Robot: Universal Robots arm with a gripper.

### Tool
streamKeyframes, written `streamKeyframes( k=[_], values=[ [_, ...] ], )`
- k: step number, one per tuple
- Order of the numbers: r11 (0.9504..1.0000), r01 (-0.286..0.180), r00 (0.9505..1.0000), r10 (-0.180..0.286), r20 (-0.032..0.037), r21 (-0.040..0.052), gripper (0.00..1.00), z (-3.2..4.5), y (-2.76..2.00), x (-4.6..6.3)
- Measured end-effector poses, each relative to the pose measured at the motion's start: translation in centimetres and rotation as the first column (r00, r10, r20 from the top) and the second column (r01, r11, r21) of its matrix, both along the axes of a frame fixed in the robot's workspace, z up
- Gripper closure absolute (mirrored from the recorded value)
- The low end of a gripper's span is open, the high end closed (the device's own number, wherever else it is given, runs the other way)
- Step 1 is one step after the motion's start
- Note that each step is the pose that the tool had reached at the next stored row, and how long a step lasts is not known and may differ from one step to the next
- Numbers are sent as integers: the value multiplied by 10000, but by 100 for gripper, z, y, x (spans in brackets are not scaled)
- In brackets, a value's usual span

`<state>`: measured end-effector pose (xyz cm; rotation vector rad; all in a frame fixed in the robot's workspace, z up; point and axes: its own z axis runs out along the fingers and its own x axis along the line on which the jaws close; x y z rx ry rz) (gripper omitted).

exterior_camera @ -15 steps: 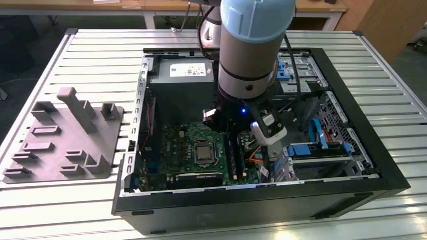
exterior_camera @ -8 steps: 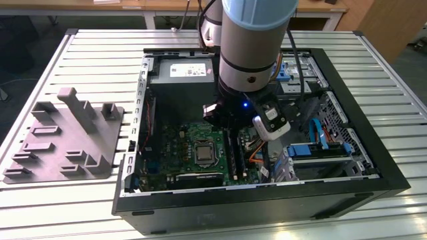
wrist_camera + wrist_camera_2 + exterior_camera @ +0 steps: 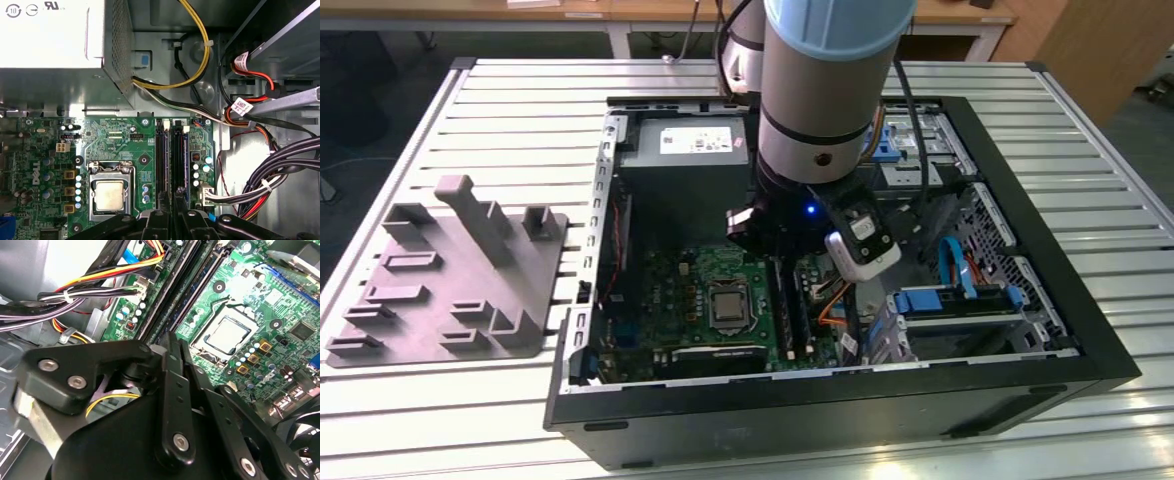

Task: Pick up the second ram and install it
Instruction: 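Insert the second ram into the second slot, then press down the second ram until it locks into place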

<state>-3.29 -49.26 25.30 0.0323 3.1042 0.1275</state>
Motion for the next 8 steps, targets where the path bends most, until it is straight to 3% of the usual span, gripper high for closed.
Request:
streamKeyframes(
  k=[1, 2, 8],
  values=[
    [10000, 0, 10000, 0, 0, 0, 83, 0, 0, 0],
    [10000, 0, 10000, 0, 0, -2, 89, 0, 0, 0],
    [10000, 0, 10000, 0, 0, -5, 90, 0, 0, 0]
  ],
)
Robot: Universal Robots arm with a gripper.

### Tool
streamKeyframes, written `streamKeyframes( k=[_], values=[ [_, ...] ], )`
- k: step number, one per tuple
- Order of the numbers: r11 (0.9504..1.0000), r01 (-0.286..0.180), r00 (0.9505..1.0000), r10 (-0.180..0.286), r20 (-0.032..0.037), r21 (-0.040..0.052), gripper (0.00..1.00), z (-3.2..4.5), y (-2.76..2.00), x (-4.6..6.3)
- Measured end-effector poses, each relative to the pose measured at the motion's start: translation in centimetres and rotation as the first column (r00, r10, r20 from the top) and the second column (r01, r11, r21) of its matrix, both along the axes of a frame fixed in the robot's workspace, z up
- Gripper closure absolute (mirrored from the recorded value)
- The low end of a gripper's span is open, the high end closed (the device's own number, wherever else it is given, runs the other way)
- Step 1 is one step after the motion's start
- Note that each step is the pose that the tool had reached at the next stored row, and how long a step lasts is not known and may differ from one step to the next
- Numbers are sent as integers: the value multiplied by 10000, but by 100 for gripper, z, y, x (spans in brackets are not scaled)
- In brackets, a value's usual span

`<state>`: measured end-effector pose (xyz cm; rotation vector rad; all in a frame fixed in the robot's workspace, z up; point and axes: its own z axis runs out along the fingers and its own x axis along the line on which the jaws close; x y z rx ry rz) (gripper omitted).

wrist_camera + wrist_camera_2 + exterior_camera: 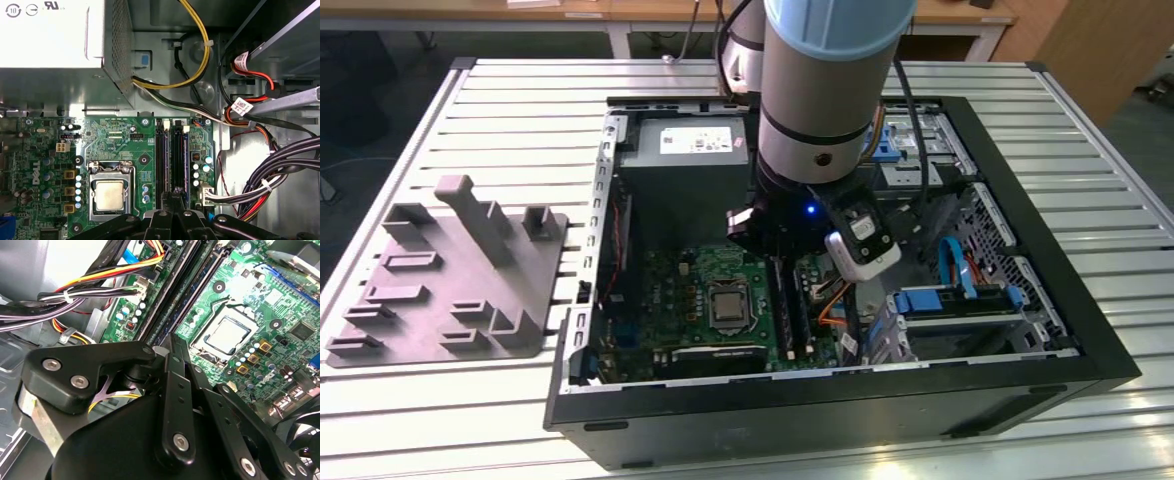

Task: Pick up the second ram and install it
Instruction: 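Press down the second ram until it locks into place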

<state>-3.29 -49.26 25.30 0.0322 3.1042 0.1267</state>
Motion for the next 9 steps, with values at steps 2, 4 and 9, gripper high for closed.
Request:
streamKeyframes(
  k=[2, 4, 9],
  values=[
    [10000, 0, 10000, 0, 0, -5, 90, 0, 0, 0],
    [10000, 0, 10000, 0, 1, 4, 90, 0, 1, 0],
    [10000, 0, 10000, 0, 0, 25, 90, -3, 17, 0]
  ],
)
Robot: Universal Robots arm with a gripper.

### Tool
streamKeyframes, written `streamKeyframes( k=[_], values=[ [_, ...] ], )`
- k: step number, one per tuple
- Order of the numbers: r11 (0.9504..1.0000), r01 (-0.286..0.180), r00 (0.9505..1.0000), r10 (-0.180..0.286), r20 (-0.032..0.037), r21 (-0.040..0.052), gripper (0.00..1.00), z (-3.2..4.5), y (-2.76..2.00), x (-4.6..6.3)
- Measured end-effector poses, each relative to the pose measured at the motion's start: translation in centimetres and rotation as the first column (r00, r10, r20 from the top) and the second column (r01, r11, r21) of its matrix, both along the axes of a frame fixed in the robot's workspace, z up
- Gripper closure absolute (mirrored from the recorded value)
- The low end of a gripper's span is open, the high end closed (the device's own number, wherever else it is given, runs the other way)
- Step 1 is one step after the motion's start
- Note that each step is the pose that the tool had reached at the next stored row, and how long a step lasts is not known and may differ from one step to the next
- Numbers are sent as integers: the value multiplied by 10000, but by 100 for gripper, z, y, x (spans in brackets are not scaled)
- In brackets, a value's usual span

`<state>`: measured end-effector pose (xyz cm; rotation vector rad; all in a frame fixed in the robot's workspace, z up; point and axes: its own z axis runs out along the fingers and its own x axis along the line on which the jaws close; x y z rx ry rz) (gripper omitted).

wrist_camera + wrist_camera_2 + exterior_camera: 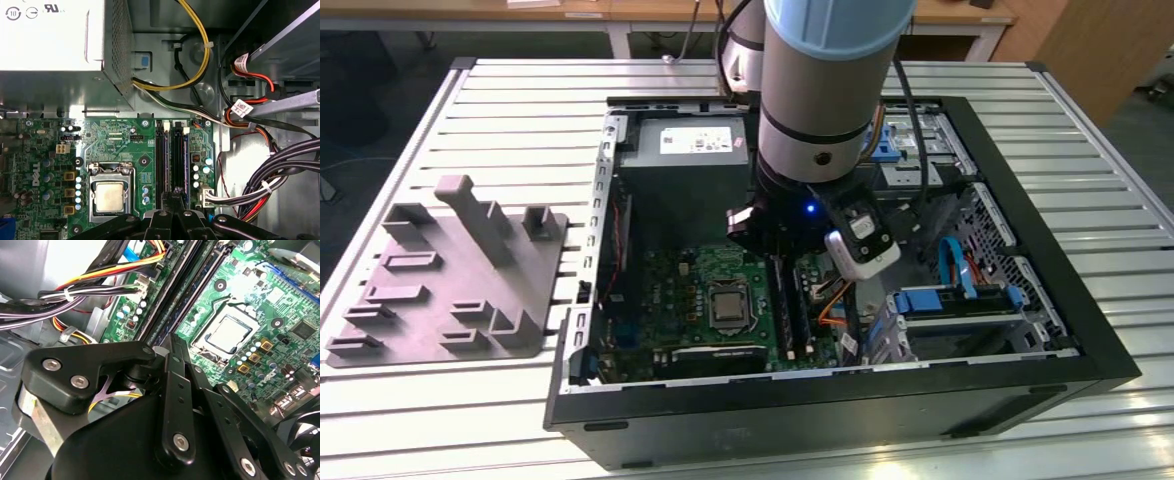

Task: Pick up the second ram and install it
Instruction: 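Press down the second ram until it locks into place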

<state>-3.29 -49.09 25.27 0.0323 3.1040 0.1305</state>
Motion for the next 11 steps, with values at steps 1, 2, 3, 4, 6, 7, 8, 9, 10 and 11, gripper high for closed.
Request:
streamKeyframes(
  k=[1, 2, 3, 4, 6, 7, 8, 9, 10, 11],
  values=[
    [10000, 0, 10000, 0, 0, 1, 90, 0, 7, 0],
    [10000, 1, 10000, -1, 0, 4, 90, -1, 13, 0],
    [10000, 0, 10000, 0, 0, 7, 90, -2, 20, 0],
    [10000, 1, 10000, -1, 0, 9, 90, -3, 29, 0],
    [10000, 0, 10000, 0, 0, 16, 90, -6, 44, 0],
    [10000, 1, 10000, -1, 0, 20, 90, -7, 53, 0],
    [10000, 0, 10000, 0, 0, 22, 90, -8, 61, 0],
    [10000, 1, 10000, -1, -1, 25, 90, -9, 71, 0],
    [10000, 0, 10000, 0, 0, 28, 90, -11, 86, 0],
    [10000, 0, 10000, 0, 0, 30, 90, -13, 101, 0]
  ],
)
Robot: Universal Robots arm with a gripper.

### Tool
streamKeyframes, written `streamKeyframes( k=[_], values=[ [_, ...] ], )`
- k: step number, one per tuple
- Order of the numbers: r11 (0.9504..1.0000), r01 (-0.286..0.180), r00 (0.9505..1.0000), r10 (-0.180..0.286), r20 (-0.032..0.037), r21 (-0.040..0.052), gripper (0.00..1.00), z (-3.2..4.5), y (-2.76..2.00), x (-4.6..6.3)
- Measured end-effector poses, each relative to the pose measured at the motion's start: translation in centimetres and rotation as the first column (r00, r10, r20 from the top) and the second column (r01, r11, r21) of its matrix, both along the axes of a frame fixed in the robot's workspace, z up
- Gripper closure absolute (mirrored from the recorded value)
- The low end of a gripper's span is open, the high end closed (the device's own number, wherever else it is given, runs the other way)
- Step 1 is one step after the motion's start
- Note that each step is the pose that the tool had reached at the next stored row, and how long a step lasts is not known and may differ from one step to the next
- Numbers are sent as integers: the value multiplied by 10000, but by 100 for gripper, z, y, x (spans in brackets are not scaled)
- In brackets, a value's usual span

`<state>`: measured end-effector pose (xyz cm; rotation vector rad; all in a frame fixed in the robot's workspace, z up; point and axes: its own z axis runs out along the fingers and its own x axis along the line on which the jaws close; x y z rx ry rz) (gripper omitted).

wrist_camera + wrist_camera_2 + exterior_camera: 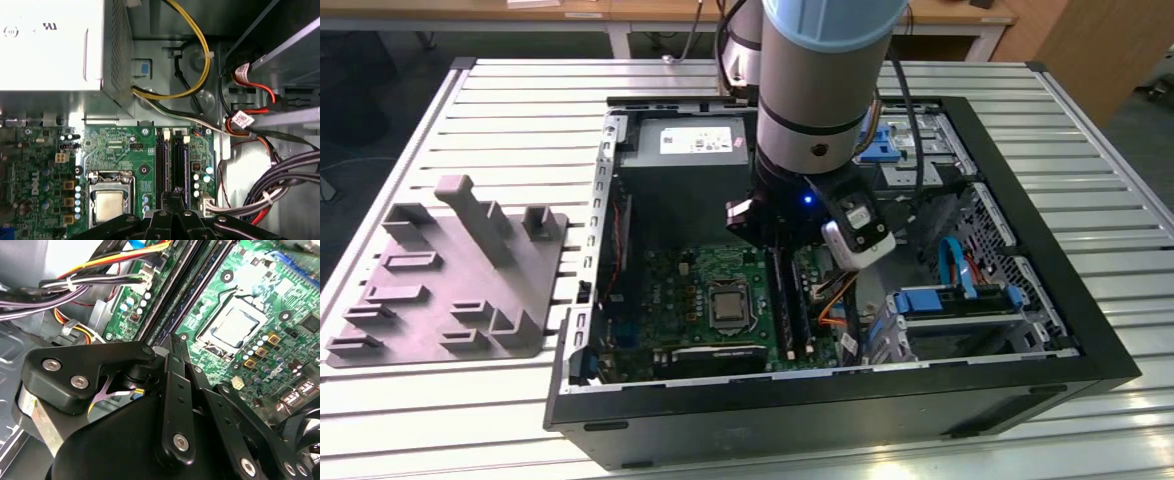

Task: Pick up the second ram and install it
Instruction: 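Press down the second ram until it locks into place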

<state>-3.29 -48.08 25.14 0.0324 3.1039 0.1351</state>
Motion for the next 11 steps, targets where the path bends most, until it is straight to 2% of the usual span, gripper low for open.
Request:
streamKeyframes(
  k=[6, 11],
  values=[
    [10000, 0, 10000, 0, 0, 9, 90, -16, 91, 0],
    [10000, 0, 10000, 0, 0, 18, 90, -21, 101, 0]
  ],
)
